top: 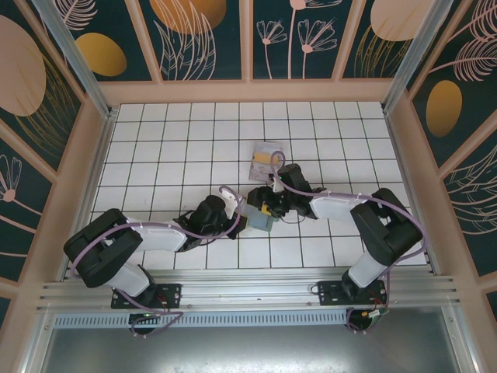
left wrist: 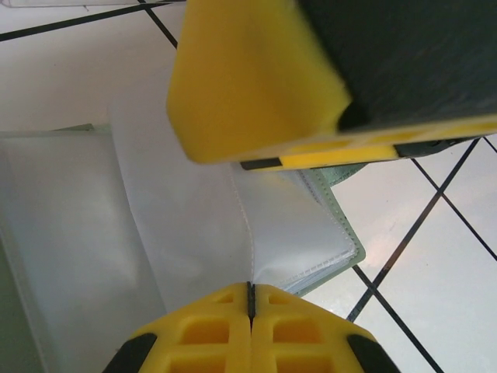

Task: Put the credit cards into the card holder
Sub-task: Flip over the card slot on the card holder.

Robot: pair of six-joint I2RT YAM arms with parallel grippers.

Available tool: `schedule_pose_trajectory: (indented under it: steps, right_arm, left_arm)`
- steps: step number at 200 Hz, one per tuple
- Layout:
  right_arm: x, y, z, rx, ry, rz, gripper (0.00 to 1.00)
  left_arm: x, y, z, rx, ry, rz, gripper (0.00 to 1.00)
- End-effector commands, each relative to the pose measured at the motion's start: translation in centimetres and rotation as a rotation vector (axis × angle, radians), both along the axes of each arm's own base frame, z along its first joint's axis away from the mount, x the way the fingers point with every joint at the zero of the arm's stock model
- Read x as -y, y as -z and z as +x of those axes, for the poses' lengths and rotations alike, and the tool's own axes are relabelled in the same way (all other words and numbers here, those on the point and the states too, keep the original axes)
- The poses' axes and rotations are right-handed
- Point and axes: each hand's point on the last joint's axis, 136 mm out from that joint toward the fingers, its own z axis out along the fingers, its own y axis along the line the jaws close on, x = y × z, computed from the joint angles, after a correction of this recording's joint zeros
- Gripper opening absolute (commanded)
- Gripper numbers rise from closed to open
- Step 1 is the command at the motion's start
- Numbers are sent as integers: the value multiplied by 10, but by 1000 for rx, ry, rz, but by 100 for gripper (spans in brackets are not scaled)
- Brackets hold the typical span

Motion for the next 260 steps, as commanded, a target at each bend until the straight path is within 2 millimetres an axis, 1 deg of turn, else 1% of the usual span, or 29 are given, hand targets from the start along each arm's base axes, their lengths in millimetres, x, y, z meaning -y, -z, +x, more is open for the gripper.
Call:
schedule_pose_trajectory:
  steps: [1, 12, 27, 40, 60, 73, 85, 101, 117, 149, 194, 218, 227, 232, 240, 245, 253, 260]
  right_arm:
    - [-7, -5, 5, 19, 6, 32, 67]
    - [-6, -8, 5, 27, 11, 37, 67]
    - [-3, -20, 7, 51, 21, 48, 67]
    - [4, -31, 11, 83, 36, 35, 67]
    - [19, -46, 16, 119, 79, 21, 67]
    - [27, -50, 15, 129, 98, 12, 67]
    - [30, -49, 11, 121, 99, 3, 67]
    - [26, -44, 5, 102, 84, 1, 67]
    - [21, -35, -1, 89, 71, -18, 67]
    - [9, -19, -3, 64, 51, -30, 67]
    - [-14, -17, 1, 68, 11, -18, 67]
    - [-25, -20, 6, 78, -4, 1, 67]
    - [-30, -22, 9, 83, -11, 12, 67]
    - [-33, -21, 10, 83, -13, 15, 67]
    - [-37, -23, 12, 87, -18, 20, 67]
    - [-39, -21, 13, 85, -21, 17, 67]
    - [-42, -19, 15, 82, -25, 20, 67]
    - [-44, -18, 16, 79, -27, 25, 67]
  left_arm:
    - [3, -10, 1, 7, -2, -51, 0]
    - [1, -9, 1, 3, -16, -52, 0]
    - [-2, -6, 2, -9, -40, -53, 0]
    - [-4, -3, 3, -21, -58, -52, 0]
    - [-6, -2, 4, -30, -81, -63, 0]
    - [-7, -2, 5, -33, -94, -69, 0]
    - [-7, -3, 5, -37, -98, -83, 0]
    - [-5, -3, 5, -42, -96, -93, 0]
    - [-5, -4, 5, -41, -97, -98, 0]
    - [-7, -4, 3, -44, -99, -102, 0]
    - [-8, -4, 2, -44, -101, -109, 0]
    - [-7, 0, 1, -57, -93, -104, 0]
    - [-7, 1, 0, -60, -95, -101, 7]
    - [-8, 2, 1, -61, -98, -97, 14]
    - [-10, 3, 1, -60, -107, -88, 33]
    - [-12, 4, 2, -60, -115, -80, 41]
    - [-15, 4, 3, -54, -129, -68, 49]
    - [-19, 3, 4, -49, -143, -60, 53]
